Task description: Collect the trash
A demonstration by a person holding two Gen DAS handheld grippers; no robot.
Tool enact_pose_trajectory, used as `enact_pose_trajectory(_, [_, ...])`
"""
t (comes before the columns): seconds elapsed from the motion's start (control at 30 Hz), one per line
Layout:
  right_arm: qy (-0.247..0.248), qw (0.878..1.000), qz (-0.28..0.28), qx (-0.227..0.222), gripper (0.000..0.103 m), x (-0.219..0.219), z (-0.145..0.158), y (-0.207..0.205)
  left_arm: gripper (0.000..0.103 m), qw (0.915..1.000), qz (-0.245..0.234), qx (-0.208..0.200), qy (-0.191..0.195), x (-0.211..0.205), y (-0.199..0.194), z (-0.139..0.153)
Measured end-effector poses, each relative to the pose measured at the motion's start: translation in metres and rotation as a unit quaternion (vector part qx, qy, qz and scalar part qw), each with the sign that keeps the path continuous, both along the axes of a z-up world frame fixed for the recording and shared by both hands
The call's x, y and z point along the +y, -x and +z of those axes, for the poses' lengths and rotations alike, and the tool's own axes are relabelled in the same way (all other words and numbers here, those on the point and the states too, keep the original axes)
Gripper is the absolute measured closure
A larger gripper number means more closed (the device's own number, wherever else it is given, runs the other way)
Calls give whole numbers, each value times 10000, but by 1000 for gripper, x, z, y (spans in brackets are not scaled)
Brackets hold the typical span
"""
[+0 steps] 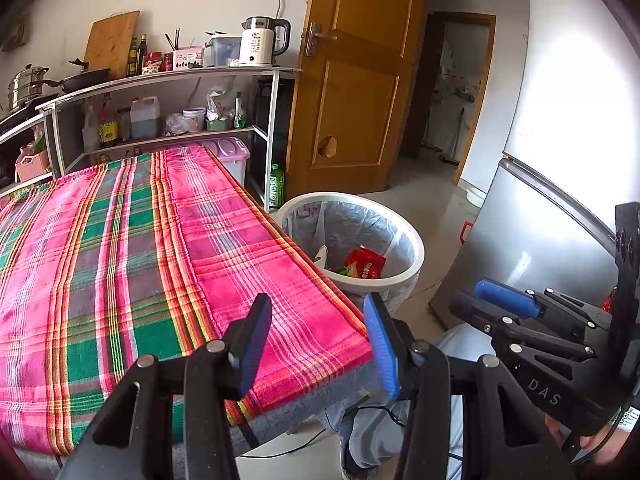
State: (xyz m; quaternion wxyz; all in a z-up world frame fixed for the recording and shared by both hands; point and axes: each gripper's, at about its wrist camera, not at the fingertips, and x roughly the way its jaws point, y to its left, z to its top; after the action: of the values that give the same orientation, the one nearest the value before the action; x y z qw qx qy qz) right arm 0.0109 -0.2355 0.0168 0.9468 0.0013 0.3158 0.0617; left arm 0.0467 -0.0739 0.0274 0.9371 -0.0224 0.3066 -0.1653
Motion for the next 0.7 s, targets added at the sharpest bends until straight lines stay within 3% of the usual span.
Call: enact_pose_trajectory(0.7, [-5, 10000, 0, 19, 67, 0, -1, -1, 53, 10000, 15, 11, -9, 0, -1, 0])
